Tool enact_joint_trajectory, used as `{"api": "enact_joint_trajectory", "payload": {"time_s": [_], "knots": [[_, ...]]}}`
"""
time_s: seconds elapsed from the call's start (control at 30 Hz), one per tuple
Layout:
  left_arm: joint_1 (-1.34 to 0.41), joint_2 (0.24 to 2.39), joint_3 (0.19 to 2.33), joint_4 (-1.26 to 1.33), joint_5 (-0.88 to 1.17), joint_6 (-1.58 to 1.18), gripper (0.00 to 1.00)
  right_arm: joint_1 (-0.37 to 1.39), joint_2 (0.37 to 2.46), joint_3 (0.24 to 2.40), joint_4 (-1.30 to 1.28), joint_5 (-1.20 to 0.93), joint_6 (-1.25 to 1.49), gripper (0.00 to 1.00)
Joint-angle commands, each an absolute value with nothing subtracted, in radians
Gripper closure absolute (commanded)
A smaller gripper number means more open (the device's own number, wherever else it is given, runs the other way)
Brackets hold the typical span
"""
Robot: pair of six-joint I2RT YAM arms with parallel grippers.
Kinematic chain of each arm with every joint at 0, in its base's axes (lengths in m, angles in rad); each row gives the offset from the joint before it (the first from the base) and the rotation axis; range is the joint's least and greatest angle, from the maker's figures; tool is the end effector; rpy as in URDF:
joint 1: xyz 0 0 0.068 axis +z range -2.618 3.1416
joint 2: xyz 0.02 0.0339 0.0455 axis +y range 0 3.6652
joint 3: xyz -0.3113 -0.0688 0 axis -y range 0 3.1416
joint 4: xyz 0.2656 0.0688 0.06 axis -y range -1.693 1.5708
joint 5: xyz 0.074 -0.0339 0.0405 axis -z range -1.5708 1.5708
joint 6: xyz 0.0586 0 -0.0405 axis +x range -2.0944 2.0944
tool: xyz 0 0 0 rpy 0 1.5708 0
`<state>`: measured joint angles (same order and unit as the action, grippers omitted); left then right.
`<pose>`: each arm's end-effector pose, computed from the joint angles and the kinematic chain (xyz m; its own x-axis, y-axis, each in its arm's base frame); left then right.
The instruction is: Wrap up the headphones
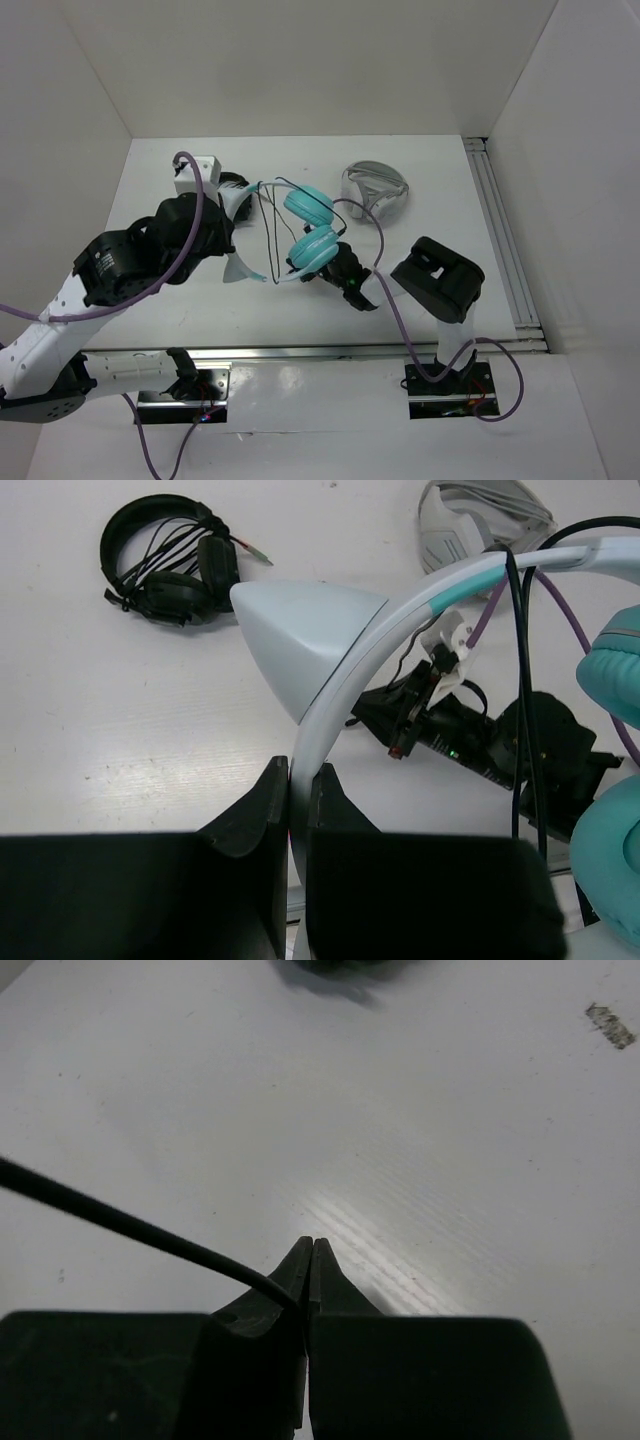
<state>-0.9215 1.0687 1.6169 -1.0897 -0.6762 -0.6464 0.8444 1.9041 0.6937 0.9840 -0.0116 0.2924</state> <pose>0.1309 -0.1118 0.5143 -0.4276 -0.2136 -0.8783 0.0494 0.9647 -0.2587 0.2657 0.3001 0.1505 -0.3604 0.0283 -0.9324 -0.6800 0.6762 0.2834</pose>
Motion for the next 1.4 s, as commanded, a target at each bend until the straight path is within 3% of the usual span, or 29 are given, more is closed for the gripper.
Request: {"api": "enact_joint_trajectory", "payload": {"time_s": [0.0, 0.2, 0.33, 0.57, 0.93, 1.17, 1.37], "knots": [[-0.916, 1.035, 1.641, -0.989, -0.753, -0.719, 1.00, 0.899, 1.858, 0.686, 1.013, -0.003, 0.284, 1.00], [-0.786, 1.055, 1.632, -0.954, -0.749, -0.690, 1.00, 1.051, 1.676, 0.562, 0.948, 0.118, 0.275, 1.00], [-0.645, 1.091, 1.632, -0.913, -0.684, -0.608, 1.00, 1.222, 1.544, 0.541, 0.785, 0.321, 0.220, 1.00], [-0.442, 1.100, 1.516, -0.847, -0.581, -0.580, 1.00, 1.475, 1.402, 0.690, 0.418, 0.454, 0.163, 1.00], [-0.526, 1.078, 1.355, -0.824, -0.557, -0.454, 1.00, 1.621, 1.347, 1.070, -0.102, 0.699, -0.063, 1.00], [-0.607, 1.016, 1.223, -0.724, -0.237, -0.259, 1.00, 1.634, 1.378, 1.256, -0.408, 0.747, -0.161, 1.00], [-0.750, 1.034, 1.195, -0.756, -0.186, -0.212, 1.00, 1.672, 1.430, 1.385, -0.664, 0.758, -0.161, 0.99]]}}
